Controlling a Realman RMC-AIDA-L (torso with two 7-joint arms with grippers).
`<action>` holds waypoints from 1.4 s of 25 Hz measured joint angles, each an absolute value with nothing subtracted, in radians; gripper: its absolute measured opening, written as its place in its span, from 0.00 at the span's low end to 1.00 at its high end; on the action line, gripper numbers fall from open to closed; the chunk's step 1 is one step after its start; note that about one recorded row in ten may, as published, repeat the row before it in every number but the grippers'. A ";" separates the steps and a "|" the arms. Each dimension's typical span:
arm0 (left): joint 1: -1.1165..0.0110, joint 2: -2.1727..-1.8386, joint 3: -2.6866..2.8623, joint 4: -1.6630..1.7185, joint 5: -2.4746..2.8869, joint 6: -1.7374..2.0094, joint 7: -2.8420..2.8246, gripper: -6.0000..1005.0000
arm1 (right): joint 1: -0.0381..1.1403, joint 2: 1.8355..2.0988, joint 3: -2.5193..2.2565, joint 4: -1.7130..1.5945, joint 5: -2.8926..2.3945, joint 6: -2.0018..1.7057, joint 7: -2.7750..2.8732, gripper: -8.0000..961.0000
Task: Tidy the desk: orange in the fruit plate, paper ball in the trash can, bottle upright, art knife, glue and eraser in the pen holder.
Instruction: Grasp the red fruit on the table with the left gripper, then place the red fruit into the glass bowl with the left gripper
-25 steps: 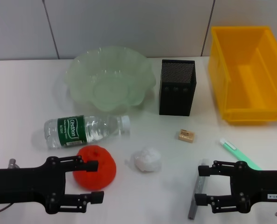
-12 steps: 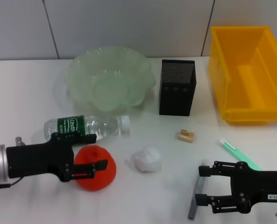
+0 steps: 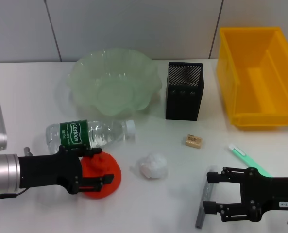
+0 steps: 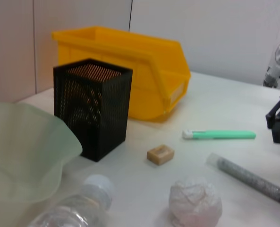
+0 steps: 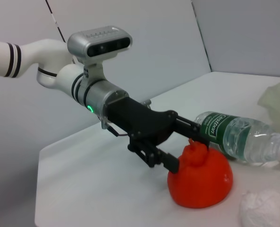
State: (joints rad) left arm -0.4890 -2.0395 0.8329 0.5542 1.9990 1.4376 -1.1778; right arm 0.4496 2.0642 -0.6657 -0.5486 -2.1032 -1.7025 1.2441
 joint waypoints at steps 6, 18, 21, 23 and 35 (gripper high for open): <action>-0.487 -2.048 0.831 0.557 2.005 1.413 -1.178 0.72 | 0.456 2.062 -0.666 -0.549 -2.103 -1.703 1.244 0.84; -0.495 -2.042 0.825 0.556 2.031 1.413 -1.207 0.56 | 0.459 2.062 -0.666 -0.547 -2.104 -1.699 1.244 0.84; -0.496 -2.035 0.825 0.559 2.031 1.471 -1.226 0.49 | 0.459 2.061 -0.666 -0.546 -2.104 -1.696 1.244 0.84; -0.499 -2.029 0.825 0.563 2.029 1.511 -1.240 0.40 | 0.459 2.061 -0.666 -0.546 -2.105 -1.696 1.244 0.84; -0.593 -2.066 0.610 0.514 1.685 1.621 -1.296 0.18 | 0.460 2.060 -0.666 -0.546 -2.105 -1.696 1.244 0.84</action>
State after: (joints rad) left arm -0.5925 -2.0655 0.6104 0.5138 1.6852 1.6206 -1.2957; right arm 0.4603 2.0601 -0.6658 -0.5461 -2.1047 -1.6961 1.2440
